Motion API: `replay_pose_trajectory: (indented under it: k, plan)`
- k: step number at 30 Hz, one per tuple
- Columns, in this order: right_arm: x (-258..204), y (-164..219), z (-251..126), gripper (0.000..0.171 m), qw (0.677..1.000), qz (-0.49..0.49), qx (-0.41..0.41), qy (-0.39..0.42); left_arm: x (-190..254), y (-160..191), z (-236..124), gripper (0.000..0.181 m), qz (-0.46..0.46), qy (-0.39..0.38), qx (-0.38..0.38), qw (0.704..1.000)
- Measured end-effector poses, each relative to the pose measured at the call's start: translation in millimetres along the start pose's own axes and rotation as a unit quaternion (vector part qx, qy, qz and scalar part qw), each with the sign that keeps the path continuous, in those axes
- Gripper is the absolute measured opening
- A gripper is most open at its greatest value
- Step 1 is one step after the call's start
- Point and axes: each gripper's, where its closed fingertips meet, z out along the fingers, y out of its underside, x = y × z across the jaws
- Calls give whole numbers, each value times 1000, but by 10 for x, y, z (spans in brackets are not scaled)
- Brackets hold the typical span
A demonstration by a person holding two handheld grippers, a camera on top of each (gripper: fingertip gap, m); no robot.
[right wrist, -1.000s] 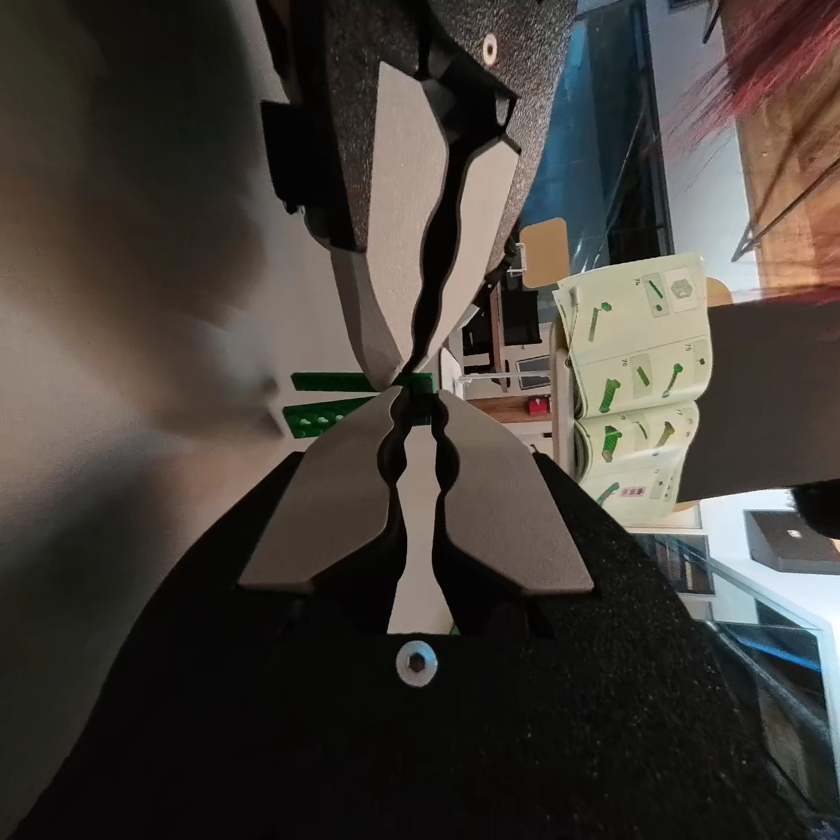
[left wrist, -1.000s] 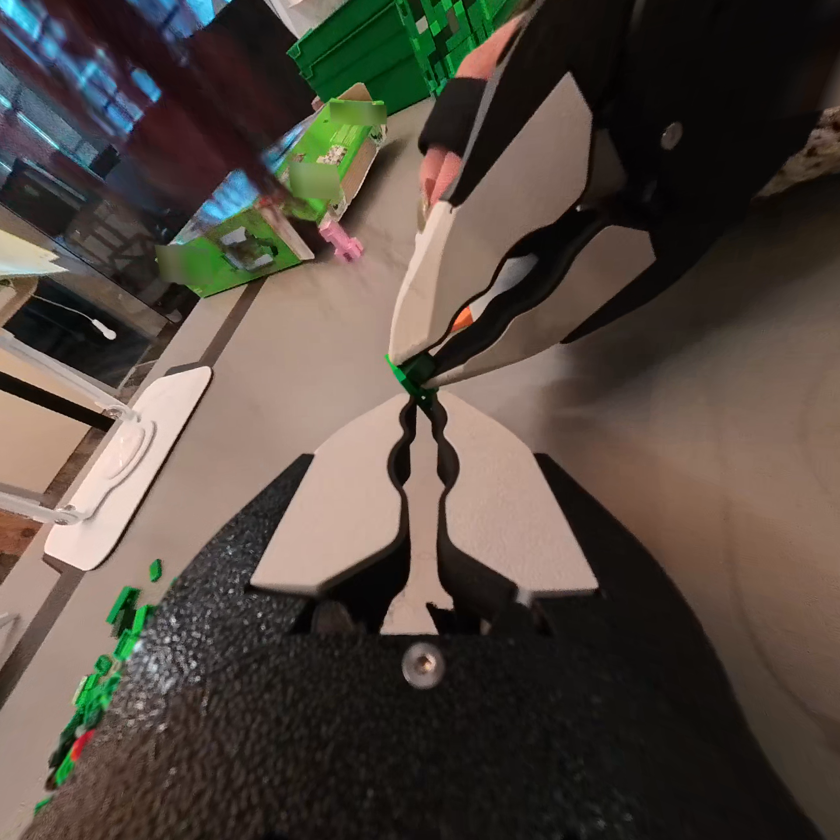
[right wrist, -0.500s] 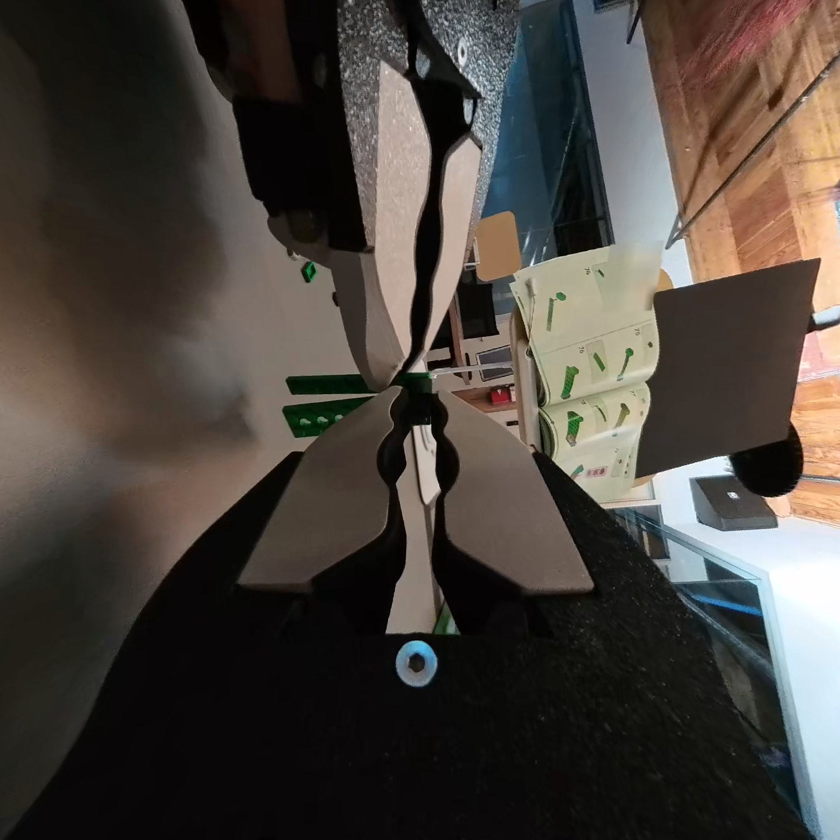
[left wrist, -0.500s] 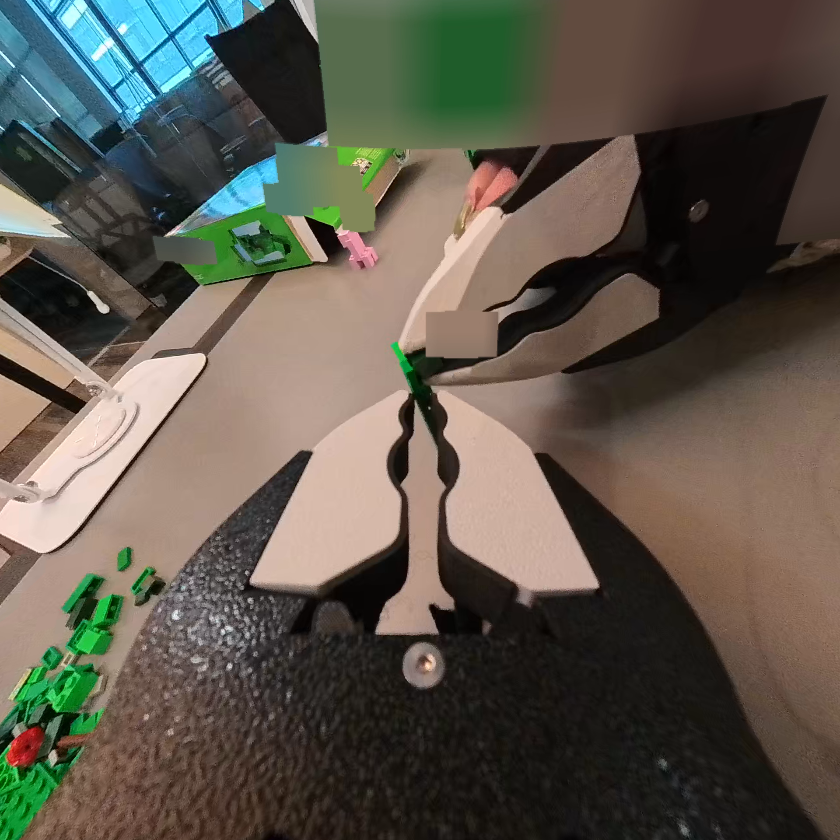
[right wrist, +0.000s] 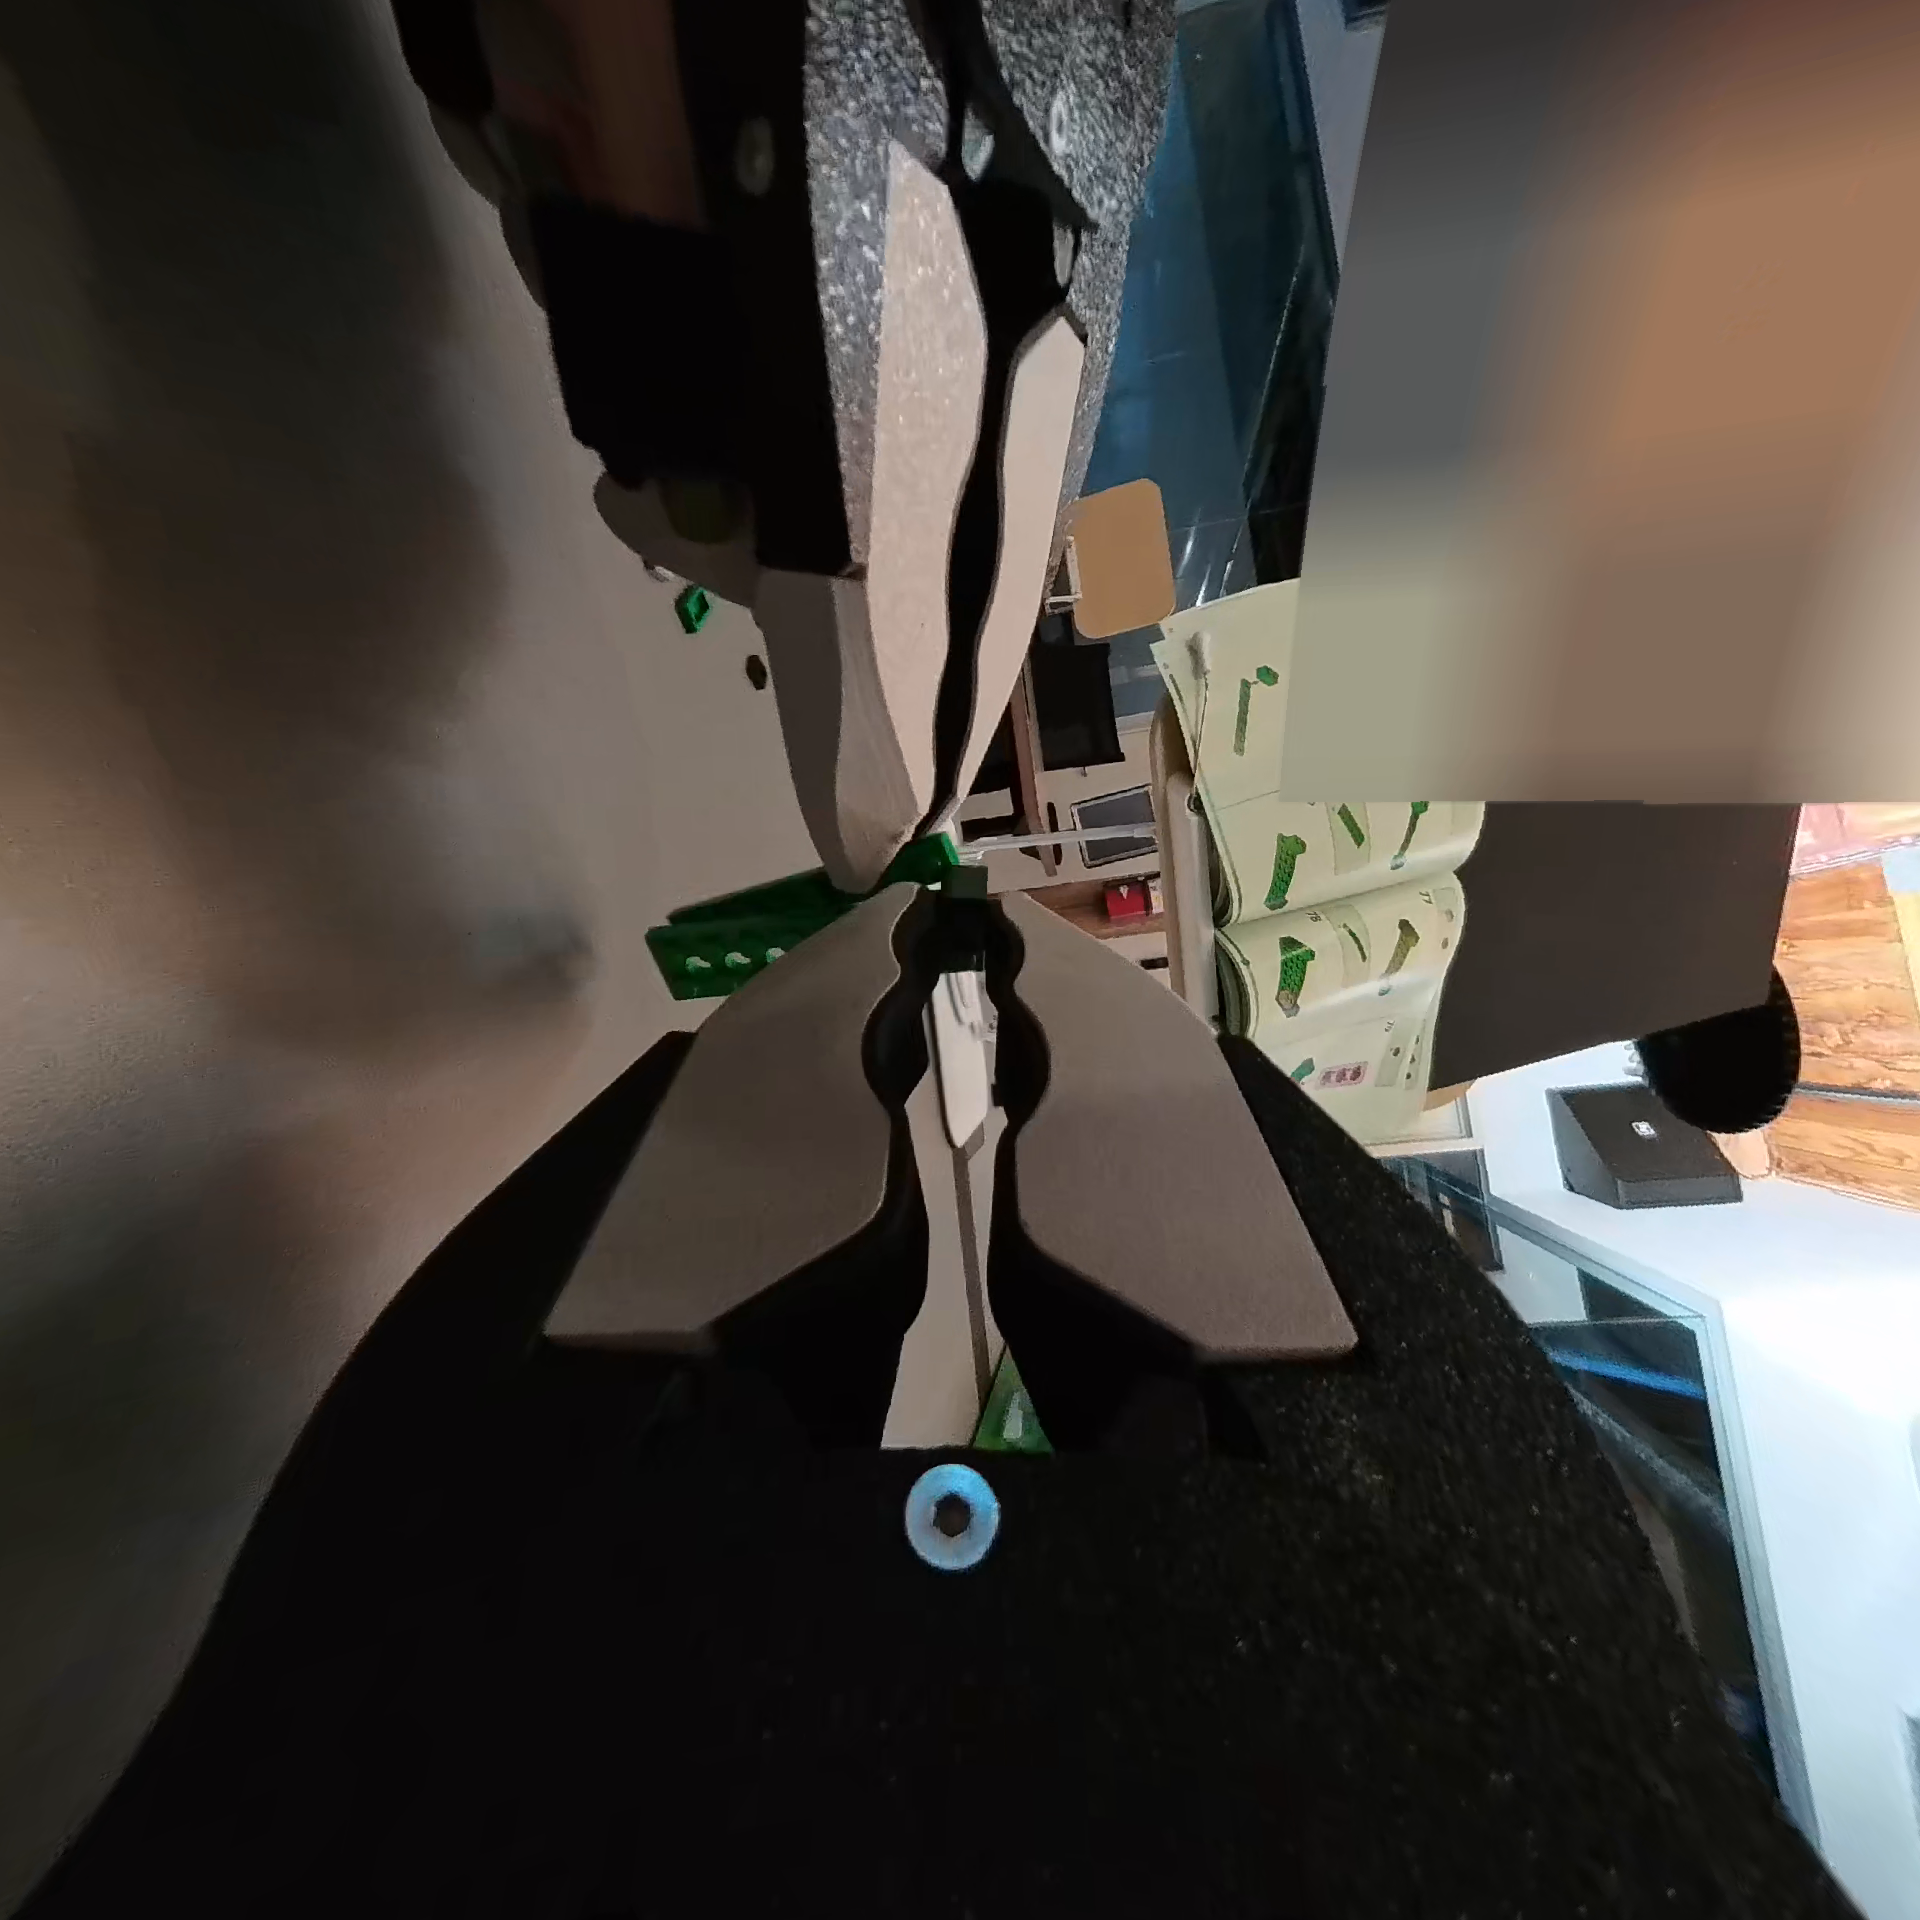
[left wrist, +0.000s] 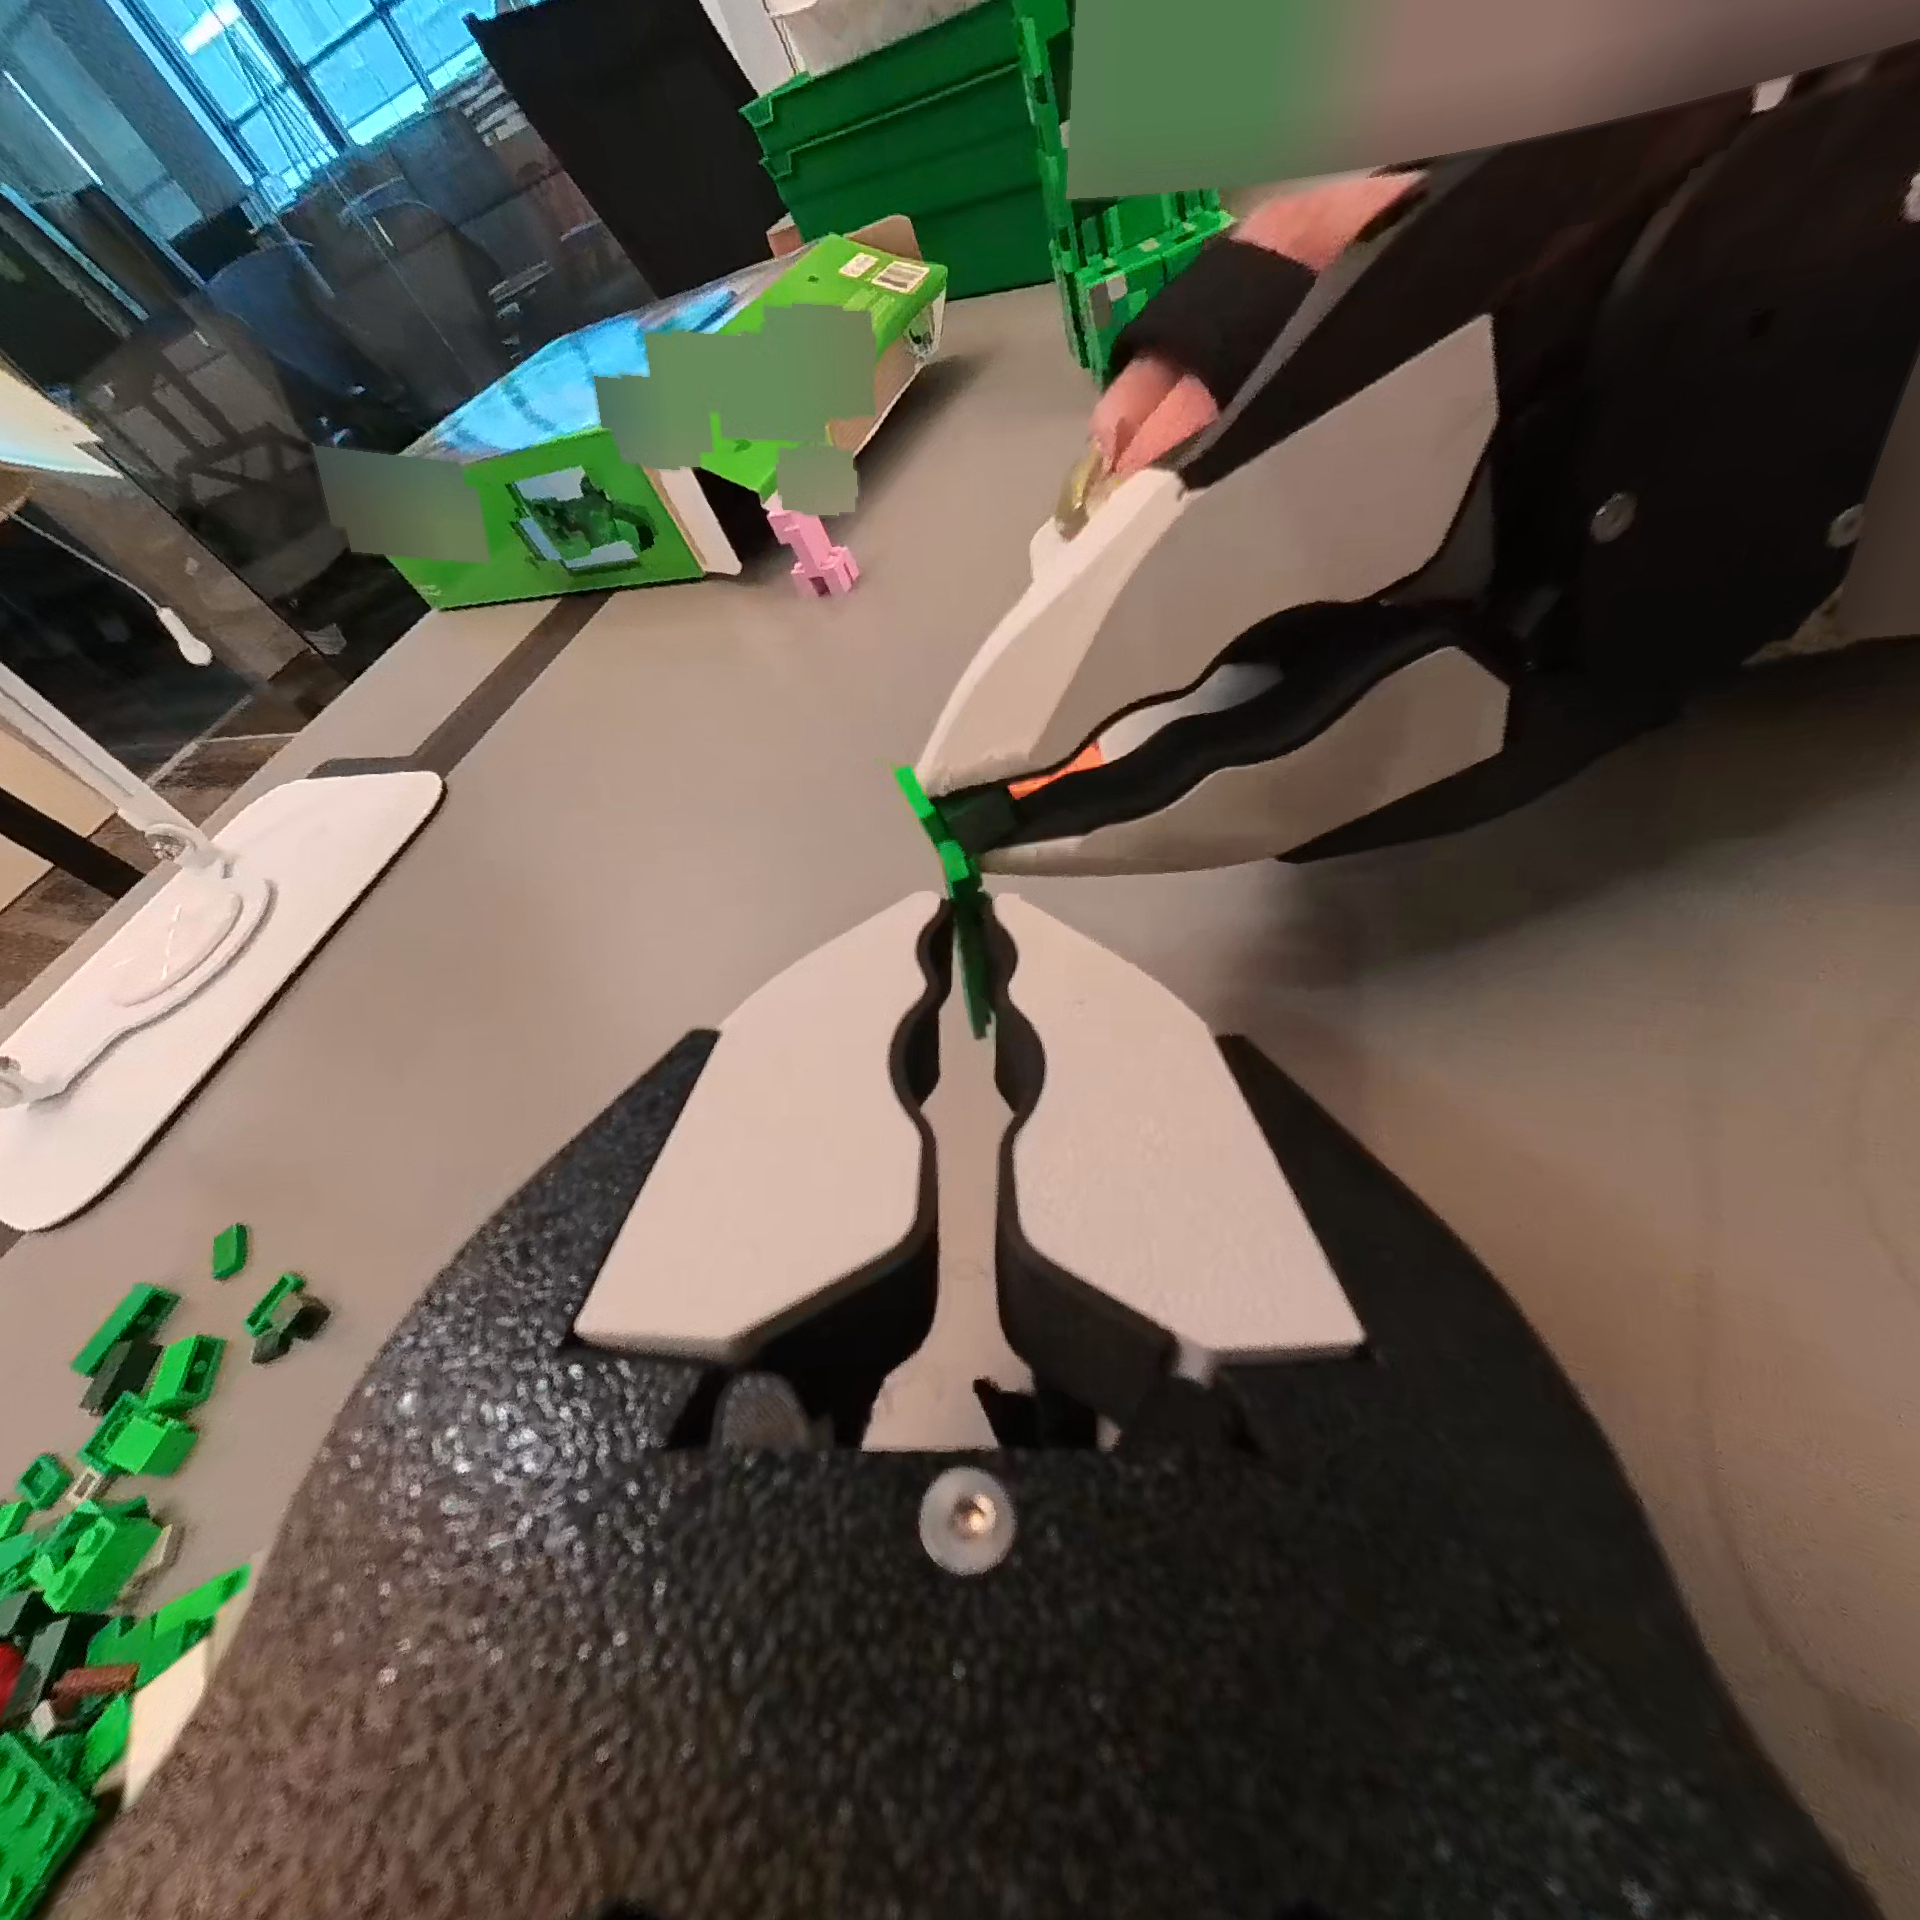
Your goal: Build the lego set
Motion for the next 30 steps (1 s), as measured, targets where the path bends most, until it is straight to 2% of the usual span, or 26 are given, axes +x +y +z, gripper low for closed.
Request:
replay_pose_trajectory:
  k: [8, 21, 26, 30]
  plan:
    - [-85, -20, 9, 8, 999, -31, 4, -17, 24, 63, 15, 3, -102, 46, -32, 993]
    - [-162, -28, 16, 8, 998, -33, 17, -48, 76, 114, 1, 4, -34, 66, -64, 995]
    - [-166, -56, 18, 8, 998, -46, 25, -38, 87, 127, -25, 4, -2, 72, -89, 993]
    - [-164, -57, 35, 8, 998, -46, 27, -20, 76, 136, -34, 4, -14, 74, -108, 991]
